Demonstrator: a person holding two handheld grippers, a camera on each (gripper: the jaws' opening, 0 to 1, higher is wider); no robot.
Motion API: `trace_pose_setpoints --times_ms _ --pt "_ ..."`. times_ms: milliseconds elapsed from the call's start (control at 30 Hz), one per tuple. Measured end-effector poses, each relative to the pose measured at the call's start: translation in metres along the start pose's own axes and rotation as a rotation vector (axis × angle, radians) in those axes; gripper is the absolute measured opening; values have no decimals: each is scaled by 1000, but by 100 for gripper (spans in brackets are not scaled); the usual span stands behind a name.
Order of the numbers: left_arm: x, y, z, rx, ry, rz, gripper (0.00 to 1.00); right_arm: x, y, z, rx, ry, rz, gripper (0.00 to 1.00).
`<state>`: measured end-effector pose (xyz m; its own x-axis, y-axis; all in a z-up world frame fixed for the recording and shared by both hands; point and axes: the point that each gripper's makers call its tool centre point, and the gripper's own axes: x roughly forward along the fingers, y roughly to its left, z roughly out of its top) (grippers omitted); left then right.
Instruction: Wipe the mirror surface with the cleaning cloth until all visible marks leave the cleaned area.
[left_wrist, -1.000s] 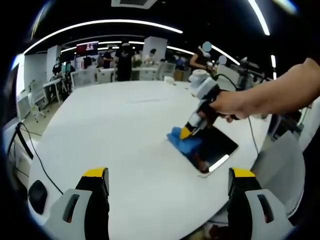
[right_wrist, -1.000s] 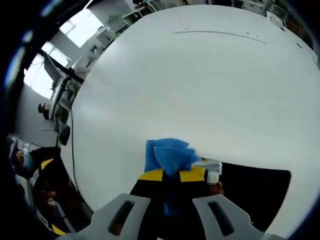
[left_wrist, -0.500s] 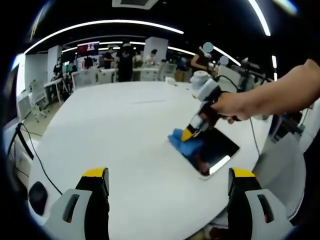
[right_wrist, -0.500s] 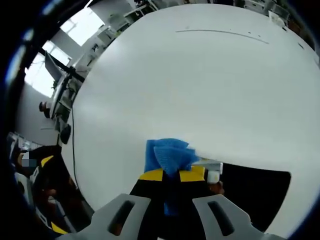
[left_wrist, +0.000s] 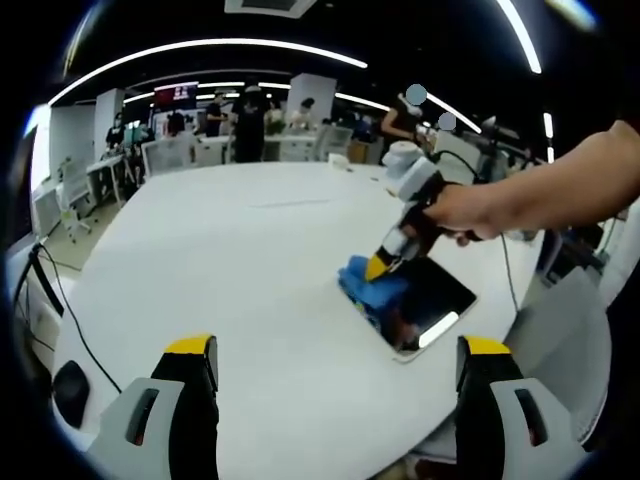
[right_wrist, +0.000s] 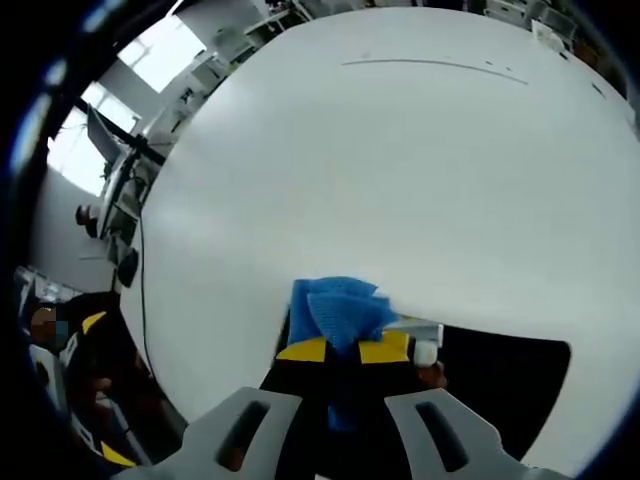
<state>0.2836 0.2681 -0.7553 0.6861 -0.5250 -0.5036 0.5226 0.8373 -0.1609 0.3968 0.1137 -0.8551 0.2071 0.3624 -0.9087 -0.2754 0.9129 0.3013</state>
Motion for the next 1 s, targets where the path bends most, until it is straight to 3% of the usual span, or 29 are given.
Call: trace_pose_setpoints --times_ms 600,1000 --pt "2 -8 1 -10 -13 0 100 -2 -24 -2 11 1 -25 4" --pt "0 -11 -2 -10 -10 -4 100 -6 -23 -7 1 -7 -37 4"
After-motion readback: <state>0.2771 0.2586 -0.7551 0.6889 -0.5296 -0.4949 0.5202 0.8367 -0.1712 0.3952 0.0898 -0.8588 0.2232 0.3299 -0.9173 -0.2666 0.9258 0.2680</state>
